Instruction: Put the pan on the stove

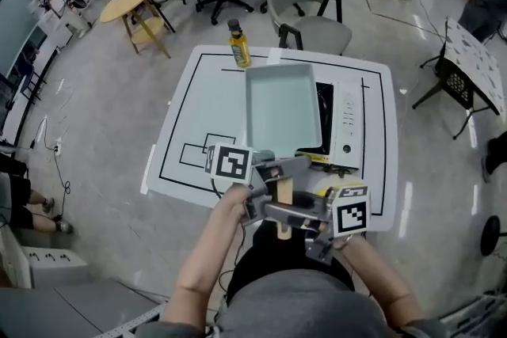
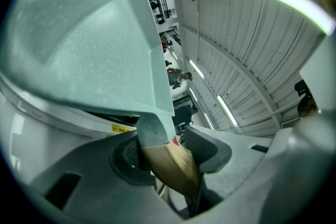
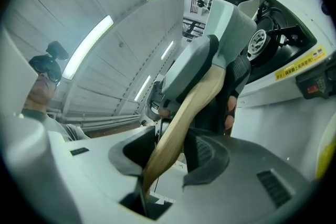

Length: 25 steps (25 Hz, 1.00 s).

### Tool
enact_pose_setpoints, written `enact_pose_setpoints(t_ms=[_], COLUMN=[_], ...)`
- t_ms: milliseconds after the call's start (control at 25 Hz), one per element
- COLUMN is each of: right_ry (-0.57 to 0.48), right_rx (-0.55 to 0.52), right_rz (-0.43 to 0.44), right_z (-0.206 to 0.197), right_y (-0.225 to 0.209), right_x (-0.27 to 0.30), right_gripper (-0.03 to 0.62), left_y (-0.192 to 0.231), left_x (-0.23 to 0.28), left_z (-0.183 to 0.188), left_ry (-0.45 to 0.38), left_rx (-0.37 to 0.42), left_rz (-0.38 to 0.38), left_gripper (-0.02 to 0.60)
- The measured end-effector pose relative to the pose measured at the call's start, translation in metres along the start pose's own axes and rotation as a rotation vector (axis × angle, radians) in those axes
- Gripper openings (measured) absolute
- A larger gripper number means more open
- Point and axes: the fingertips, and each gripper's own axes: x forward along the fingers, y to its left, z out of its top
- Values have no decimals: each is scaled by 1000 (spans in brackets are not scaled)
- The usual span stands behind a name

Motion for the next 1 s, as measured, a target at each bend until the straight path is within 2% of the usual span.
enact_pose_setpoints(t_ms=[480, 720, 1000], right_ry=[-167, -213, -212], right_rx=[25, 50, 73], right_rz=[-108, -133, -126], right_z=[18, 23, 28], right_y=[-25, -36, -39], right_x=[22, 18, 12], right_gripper=[156, 156, 158], left_y=[18, 28, 33], left_x=[1, 10, 18], left_z=[9, 8, 10], left_ry=[169, 202, 205], left_rx=[-21, -46, -76], left_rz=[-71, -77, -64], left_gripper=[169, 170, 169])
